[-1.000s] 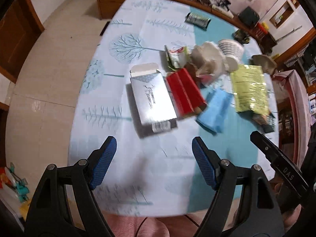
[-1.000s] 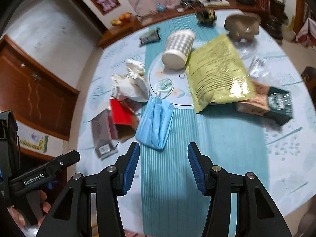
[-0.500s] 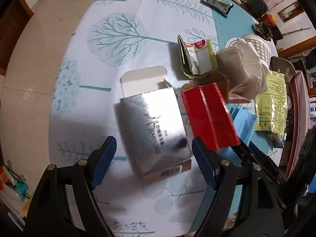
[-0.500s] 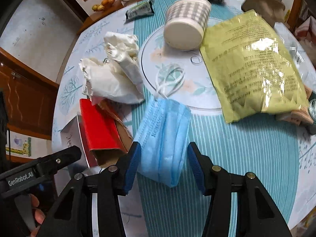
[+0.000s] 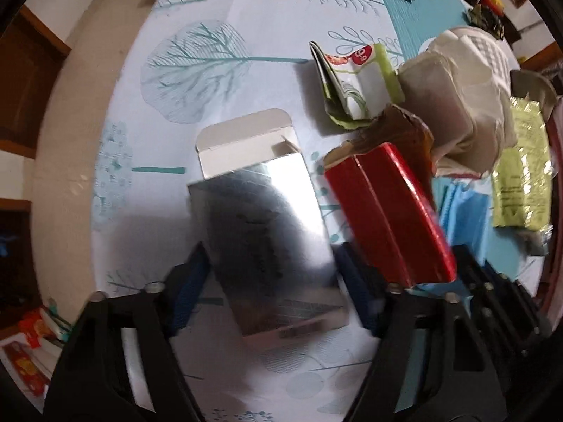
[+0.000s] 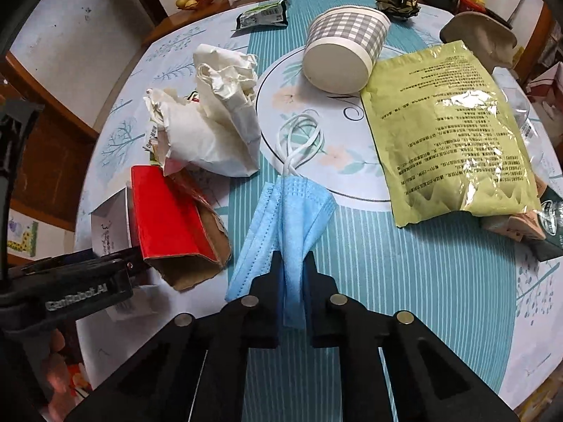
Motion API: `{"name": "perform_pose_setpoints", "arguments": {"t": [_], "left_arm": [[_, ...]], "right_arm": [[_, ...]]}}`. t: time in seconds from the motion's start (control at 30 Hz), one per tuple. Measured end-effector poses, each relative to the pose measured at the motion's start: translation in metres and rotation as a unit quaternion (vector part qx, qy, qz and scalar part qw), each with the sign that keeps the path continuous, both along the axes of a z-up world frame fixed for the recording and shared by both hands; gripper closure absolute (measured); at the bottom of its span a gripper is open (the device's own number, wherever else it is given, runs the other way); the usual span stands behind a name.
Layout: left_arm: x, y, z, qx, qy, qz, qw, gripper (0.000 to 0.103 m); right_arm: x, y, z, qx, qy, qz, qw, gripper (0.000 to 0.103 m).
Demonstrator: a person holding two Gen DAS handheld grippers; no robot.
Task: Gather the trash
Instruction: 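Grasp the blue face mask with the right gripper while the left gripper grasps the silver earplug box, then lift the mask and silver box and carry them toward the black bin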
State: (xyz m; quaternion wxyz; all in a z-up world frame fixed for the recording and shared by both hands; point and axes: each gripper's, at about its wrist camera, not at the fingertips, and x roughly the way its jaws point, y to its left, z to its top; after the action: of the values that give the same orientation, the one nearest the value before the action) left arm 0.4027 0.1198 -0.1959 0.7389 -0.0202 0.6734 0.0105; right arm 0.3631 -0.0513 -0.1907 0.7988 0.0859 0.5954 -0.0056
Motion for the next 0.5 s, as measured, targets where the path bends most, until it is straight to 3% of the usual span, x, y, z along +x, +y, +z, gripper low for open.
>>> {"name": "perform_pose_setpoints", "arguments": {"t": [0.23, 0.5], "left_arm": [[-0.019, 0.000, 0.001, -0.008, -0.004, 0.003, 1.0000, 0.039], [-0.060, -0.004, 0.025, -0.004, -0.045, 0.012, 0.9989, 0.039]], "right_arm": [[-0.023, -0.015, 0.015, 0.035, -0.018, 0.005, 0.999, 0.097], [-0.073, -0.043, 0.052, 0.067, -0.055, 0.007, 0.996, 0.097]]}}
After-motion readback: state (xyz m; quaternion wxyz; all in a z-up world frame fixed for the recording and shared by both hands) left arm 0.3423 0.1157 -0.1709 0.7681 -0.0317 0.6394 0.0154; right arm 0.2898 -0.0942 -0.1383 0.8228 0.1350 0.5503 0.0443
